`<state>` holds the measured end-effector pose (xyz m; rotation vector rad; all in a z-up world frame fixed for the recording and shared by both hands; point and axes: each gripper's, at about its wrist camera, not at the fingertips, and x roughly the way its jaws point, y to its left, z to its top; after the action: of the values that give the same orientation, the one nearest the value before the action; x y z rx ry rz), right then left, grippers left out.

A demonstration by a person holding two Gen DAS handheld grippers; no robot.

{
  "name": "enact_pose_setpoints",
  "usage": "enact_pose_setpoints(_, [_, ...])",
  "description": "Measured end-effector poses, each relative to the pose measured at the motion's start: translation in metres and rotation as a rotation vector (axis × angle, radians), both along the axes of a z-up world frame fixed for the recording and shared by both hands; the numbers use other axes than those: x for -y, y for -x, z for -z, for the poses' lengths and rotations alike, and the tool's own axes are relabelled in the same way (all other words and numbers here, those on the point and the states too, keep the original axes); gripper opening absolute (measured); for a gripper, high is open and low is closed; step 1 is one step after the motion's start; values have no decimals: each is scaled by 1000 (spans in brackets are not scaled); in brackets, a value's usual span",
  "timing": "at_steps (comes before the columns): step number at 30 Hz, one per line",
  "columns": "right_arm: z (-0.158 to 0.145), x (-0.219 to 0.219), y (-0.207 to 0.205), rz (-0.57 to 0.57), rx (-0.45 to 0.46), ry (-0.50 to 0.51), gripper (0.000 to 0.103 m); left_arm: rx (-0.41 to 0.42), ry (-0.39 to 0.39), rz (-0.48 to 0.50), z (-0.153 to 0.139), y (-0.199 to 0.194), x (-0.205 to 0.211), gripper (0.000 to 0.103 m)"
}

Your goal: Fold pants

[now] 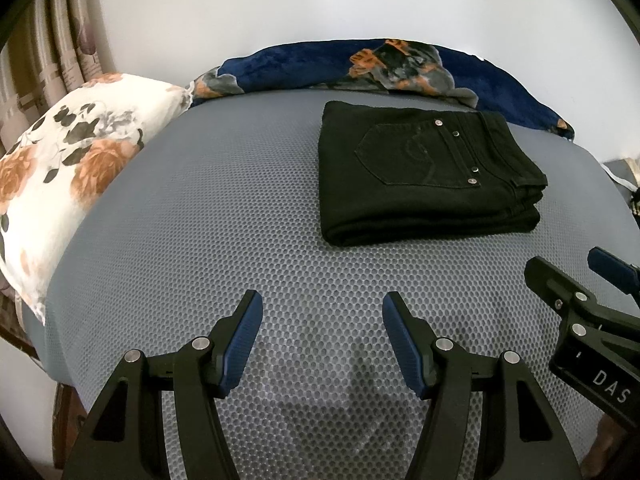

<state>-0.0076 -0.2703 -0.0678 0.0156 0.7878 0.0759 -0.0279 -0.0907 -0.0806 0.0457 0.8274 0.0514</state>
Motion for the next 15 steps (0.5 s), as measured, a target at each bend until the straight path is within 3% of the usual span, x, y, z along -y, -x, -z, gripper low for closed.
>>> enact_pose_setpoints(15, [2,0,-1,2,-7,5,84,0,-9,5,1,0,2,63])
